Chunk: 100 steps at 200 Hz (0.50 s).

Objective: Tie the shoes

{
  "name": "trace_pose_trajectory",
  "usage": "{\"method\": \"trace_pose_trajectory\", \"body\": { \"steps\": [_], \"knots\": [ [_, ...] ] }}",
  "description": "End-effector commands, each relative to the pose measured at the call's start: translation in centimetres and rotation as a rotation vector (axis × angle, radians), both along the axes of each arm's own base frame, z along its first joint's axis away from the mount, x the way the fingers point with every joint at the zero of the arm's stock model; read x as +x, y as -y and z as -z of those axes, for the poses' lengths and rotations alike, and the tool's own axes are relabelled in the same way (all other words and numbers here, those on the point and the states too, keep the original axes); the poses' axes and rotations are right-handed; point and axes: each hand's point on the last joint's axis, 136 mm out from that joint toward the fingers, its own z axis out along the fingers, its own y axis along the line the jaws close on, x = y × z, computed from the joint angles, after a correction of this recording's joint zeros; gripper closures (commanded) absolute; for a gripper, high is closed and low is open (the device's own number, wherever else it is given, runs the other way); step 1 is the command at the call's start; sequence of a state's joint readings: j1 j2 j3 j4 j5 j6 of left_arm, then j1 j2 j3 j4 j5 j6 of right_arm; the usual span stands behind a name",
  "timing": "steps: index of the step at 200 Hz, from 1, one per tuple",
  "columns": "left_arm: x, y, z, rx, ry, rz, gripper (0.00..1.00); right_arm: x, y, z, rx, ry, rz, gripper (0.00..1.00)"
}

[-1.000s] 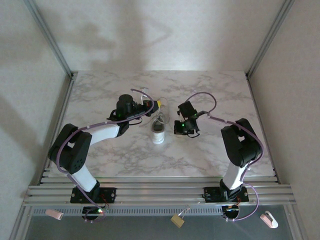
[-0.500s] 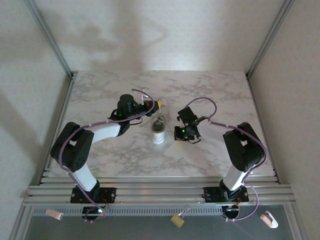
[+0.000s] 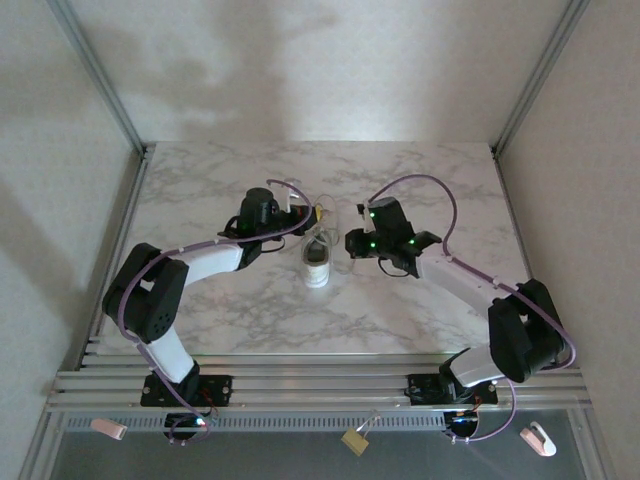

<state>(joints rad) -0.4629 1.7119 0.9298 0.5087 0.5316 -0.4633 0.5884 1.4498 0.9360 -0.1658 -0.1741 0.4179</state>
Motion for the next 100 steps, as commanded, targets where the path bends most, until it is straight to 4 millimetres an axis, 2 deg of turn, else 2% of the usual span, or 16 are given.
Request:
{"method": "trace_pose_trajectory", "body": {
  "steps": [1, 53, 100],
  "knots": [
    [1.2, -0.8, -1.5, 0.050, 0.032, -0.067, 1.00, -0.1, -3.5, -2.4, 0.116, 0.035, -0.154, 0.89],
    [1.8, -0.5, -1.4, 0.058, 0.017, -0.072, 1.00, 2.4, -5.4, -0.3, 0.091, -0.023, -0.188, 0.95],
    [1.7, -0.3, -1.1, 0.055, 0.012, -0.061, 1.00, 4.2, -5.0, 0.9, 0.062, -0.043, -0.170, 0.94]
  ]
}}
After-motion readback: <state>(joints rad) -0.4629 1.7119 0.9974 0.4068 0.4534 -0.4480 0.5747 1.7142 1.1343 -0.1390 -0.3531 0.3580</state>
